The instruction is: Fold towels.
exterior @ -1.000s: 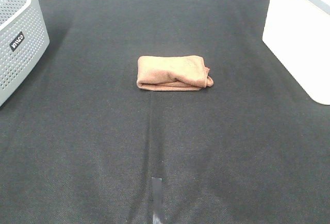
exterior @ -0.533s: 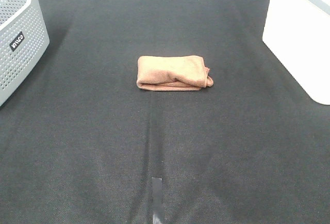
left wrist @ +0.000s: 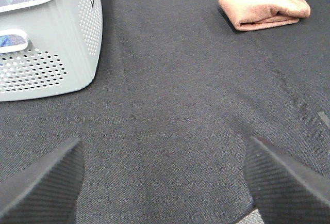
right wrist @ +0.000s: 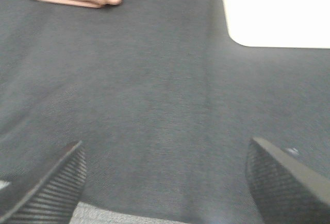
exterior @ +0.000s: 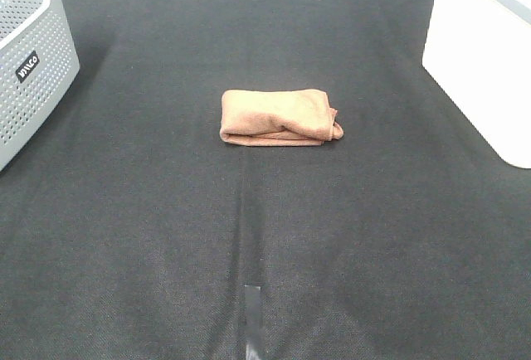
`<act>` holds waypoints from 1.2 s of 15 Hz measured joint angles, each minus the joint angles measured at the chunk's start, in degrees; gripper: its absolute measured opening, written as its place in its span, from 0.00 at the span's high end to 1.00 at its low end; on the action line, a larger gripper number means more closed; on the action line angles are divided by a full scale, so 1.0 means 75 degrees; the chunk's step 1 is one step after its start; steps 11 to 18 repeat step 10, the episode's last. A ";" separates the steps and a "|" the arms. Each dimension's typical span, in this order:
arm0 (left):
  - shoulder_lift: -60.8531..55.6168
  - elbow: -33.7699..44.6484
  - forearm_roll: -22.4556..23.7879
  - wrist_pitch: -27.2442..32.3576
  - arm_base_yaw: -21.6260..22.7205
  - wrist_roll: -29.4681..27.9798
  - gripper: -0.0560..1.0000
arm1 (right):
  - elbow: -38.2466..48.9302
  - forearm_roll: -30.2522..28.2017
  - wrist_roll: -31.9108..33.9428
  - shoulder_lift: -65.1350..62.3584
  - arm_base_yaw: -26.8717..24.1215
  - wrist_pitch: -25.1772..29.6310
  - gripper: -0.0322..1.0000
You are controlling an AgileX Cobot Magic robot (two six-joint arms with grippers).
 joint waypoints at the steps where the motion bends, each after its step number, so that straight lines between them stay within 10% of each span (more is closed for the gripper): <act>1: 0.0000 0.0000 0.0000 0.0000 0.0000 0.0000 0.19 | 0.0000 0.0000 0.0000 -0.0015 -0.0153 0.0000 0.20; 18: 0.0000 0.0000 0.0000 0.0000 0.0000 0.0000 0.19 | 0.0000 0.0008 0.0015 -0.0710 -0.0176 -0.0008 0.20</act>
